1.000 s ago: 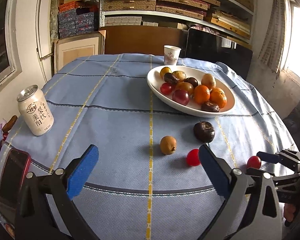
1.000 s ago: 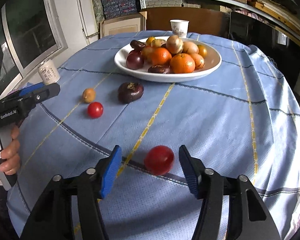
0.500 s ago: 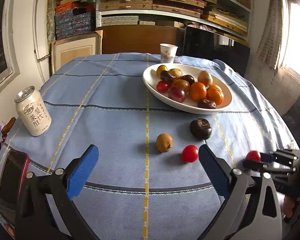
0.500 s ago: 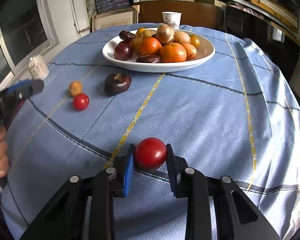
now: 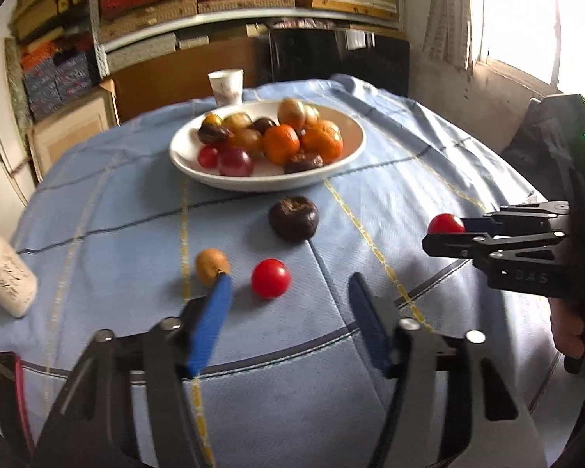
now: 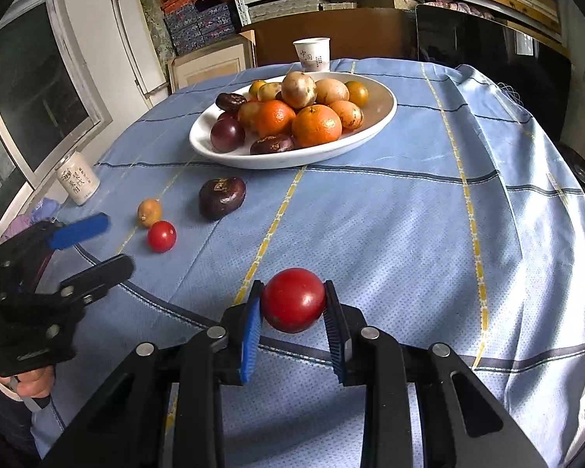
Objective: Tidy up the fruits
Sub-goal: 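Grasp another red tomato with the left tool while the right holds its tomato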
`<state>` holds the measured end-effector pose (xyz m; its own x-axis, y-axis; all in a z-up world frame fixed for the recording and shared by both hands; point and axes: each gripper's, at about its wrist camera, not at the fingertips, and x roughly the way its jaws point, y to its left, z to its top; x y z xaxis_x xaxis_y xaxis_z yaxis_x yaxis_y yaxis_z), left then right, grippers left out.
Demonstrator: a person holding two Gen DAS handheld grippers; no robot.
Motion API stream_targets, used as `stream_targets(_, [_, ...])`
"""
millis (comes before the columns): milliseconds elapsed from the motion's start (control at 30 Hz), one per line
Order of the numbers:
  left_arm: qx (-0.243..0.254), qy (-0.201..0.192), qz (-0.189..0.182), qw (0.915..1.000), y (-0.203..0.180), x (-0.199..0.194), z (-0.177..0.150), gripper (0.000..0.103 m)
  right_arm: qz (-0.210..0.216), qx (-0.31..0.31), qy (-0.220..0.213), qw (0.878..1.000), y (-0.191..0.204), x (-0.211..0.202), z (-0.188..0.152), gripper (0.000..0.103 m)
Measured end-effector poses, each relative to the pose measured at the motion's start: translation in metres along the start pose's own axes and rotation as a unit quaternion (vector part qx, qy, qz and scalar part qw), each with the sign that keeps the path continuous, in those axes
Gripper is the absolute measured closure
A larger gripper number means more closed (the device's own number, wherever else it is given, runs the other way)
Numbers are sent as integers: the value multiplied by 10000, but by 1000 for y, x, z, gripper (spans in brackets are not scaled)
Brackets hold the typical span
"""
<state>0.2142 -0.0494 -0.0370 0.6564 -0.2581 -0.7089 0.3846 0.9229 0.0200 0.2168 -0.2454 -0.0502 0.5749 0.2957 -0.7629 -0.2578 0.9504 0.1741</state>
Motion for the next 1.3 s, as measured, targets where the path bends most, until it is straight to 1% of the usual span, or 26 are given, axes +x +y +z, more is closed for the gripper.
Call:
stream_targets(133, [-123, 80, -107, 9998, 3, 9, 3, 57, 30, -15, -25, 10000, 0, -2, -1, 73])
stream_targets(200, [-124, 105, -102, 9998, 3, 13, 5, 61, 38, -17, -19, 10000, 1, -2, -1, 72])
stream_targets(367, [-69, 242, -79, 9997, 2, 25, 10, 64, 71, -52, 18, 10000, 2, -2, -1, 72])
stream_targets(800, [-148, 458, 159, 9987, 11, 45, 18, 64, 76, -66, 12, 9999, 3, -2, -2, 72])
stream_targets(967, [-209, 611, 144, 9978, 15, 56, 19, 64, 83, -62, 9, 9999, 3, -3, -1, 72])
stream_targets(1033, [-194, 616, 139, 9978, 15, 57, 19, 65, 82, -59, 11, 9999, 3, -3, -1, 72])
stream_targets(1133, [-190, 620, 133, 9978, 15, 58, 19, 68, 79, -55, 11, 10000, 3, -3, -1, 72])
stream_targets(1200, [-209, 631, 125, 9977, 15, 58, 19, 76, 73, -48, 11, 10000, 3, -3, -2, 72])
stream_targets(1300, [-228, 641, 128, 9976, 16, 58, 18, 78, 82, -34, 15, 10000, 2, -2, -2, 72])
